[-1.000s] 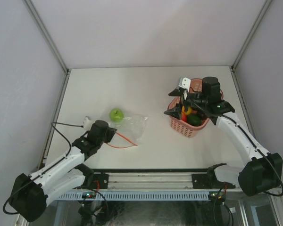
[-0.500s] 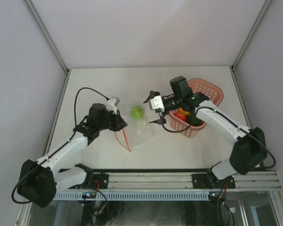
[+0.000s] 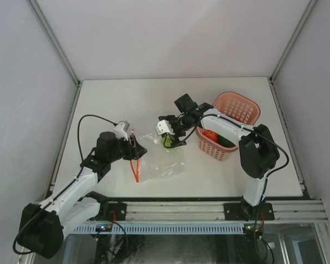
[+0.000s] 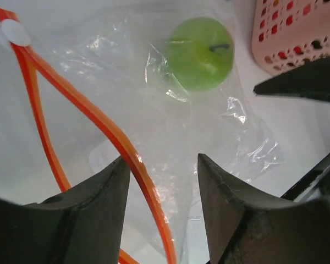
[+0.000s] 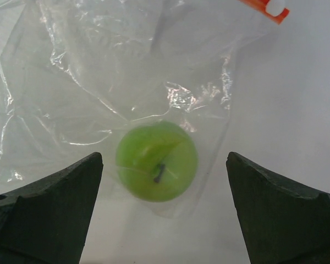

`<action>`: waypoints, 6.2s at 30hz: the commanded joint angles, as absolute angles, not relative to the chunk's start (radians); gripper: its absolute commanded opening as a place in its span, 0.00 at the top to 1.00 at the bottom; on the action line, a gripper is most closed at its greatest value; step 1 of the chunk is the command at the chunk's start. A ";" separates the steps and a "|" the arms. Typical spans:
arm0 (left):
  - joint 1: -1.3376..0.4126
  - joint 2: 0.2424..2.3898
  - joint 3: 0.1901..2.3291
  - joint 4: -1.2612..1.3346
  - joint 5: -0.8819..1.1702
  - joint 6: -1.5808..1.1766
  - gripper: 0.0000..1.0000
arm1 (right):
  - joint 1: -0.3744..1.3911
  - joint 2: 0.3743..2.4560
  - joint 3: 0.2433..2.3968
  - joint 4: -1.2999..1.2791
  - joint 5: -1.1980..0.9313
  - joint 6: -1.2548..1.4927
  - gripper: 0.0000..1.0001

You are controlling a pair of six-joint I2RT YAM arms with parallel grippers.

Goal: Open the zip-top bag and remove the fake food
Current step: Pick up the fake fruit from the zipper food storage bag.

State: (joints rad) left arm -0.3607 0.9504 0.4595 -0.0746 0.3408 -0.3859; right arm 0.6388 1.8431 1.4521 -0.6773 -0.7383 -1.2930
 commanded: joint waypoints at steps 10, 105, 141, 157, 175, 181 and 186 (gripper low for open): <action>-0.343 0.514 0.434 -0.372 -0.160 -0.679 0.69 | 0.667 1.902 1.552 -0.801 -0.522 -1.335 0.06; -0.713 1.258 0.178 0.771 -0.017 -0.188 0.00 | 0.745 2.009 1.498 -0.793 -0.848 -1.318 0.99; -0.713 0.751 0.100 0.295 -0.008 -0.422 0.64 | 0.650 1.979 1.487 -0.601 -0.647 -1.047 1.00; -0.709 0.501 0.362 -0.452 -0.114 -0.768 0.77 | 0.657 1.986 1.492 -0.583 -0.625 -1.010 1.00; -0.707 0.375 0.608 -0.764 -0.134 -0.813 0.79 | 0.659 1.916 1.494 -0.578 -0.685 -0.961 0.38; -0.706 0.371 0.651 -0.737 -0.092 -0.808 0.79 | 0.657 1.782 1.476 -0.600 -0.749 -0.981 0.22; -0.705 0.378 0.655 -0.629 -0.015 -0.824 0.80 | 0.642 1.652 1.435 -0.619 -0.867 -1.038 0.14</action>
